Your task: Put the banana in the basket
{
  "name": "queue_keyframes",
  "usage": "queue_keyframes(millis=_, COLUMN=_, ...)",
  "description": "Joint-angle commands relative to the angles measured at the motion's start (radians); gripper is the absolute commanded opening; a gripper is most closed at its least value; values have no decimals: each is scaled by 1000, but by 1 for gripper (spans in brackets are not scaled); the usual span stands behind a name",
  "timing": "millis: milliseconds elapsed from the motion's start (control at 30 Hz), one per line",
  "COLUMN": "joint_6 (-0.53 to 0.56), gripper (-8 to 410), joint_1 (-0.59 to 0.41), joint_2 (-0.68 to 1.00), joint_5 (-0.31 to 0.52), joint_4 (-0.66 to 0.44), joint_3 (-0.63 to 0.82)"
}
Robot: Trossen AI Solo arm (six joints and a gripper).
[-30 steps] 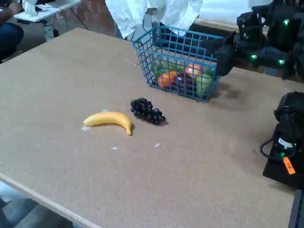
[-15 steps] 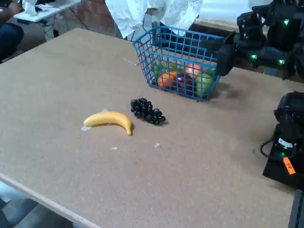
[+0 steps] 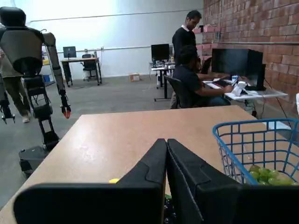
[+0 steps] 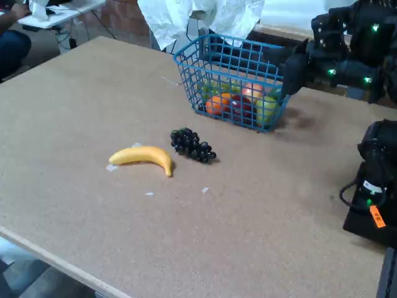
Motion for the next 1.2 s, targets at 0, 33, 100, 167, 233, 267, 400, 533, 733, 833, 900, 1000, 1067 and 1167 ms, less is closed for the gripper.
queue_keyframes(millis=0, joint_6=0, gripper=0, joint_1=0, joint_2=12, joint_5=-1, joint_4=8, joint_3=9)
queue_keyframes(millis=33, joint_6=0, gripper=0, joint_1=0, joint_2=20, joint_5=-1, joint_4=8, joint_3=19)
queue_keyframes(millis=100, joint_6=-2, gripper=0, joint_1=0, joint_2=40, joint_5=-1, joint_4=9, joint_3=53)
queue_keyframes(millis=167, joint_6=-8, gripper=0, joint_1=0, joint_2=74, joint_5=-1, joint_4=7, joint_3=100)
queue_keyframes(millis=233, joint_6=-14, gripper=0, joint_1=0, joint_2=119, joint_5=-2, joint_4=4, joint_3=155)
queue_keyframes(millis=267, joint_6=-31, gripper=0, joint_1=0, joint_2=145, joint_5=-2, joint_4=-2, joint_3=187)
queue_keyframes(millis=400, joint_6=-72, gripper=0, joint_1=0, joint_2=273, joint_5=-2, joint_4=-23, joint_3=319)
queue_keyframes(millis=533, joint_6=-100, gripper=0, joint_1=0, joint_2=435, joint_5=-3, joint_4=-31, joint_3=457)
queue_keyframes(millis=733, joint_6=-188, gripper=0, joint_1=1, joint_2=739, joint_5=-13, joint_4=-112, joint_3=688)
queue_keyframes(millis=833, joint_6=-196, gripper=0, joint_1=1, joint_2=900, joint_5=-19, joint_4=-152, joint_3=815)
queue_keyframes(millis=900, joint_6=-197, gripper=0, joint_1=2, joint_2=1008, joint_5=-20, joint_4=-170, joint_3=902)
queue_keyframes(millis=1000, joint_6=-217, gripper=0, joint_1=5, joint_2=1160, joint_5=-25, joint_4=-224, joint_3=1035)
queue_keyframes(millis=1067, joint_6=-217, gripper=0, joint_1=6, joint_2=1254, joint_5=-30, joint_4=-262, joint_3=1118)
queue_keyframes(millis=1167, joint_6=-217, gripper=0, joint_1=8, joint_2=1379, joint_5=-30, joint_4=-346, joint_3=1229)
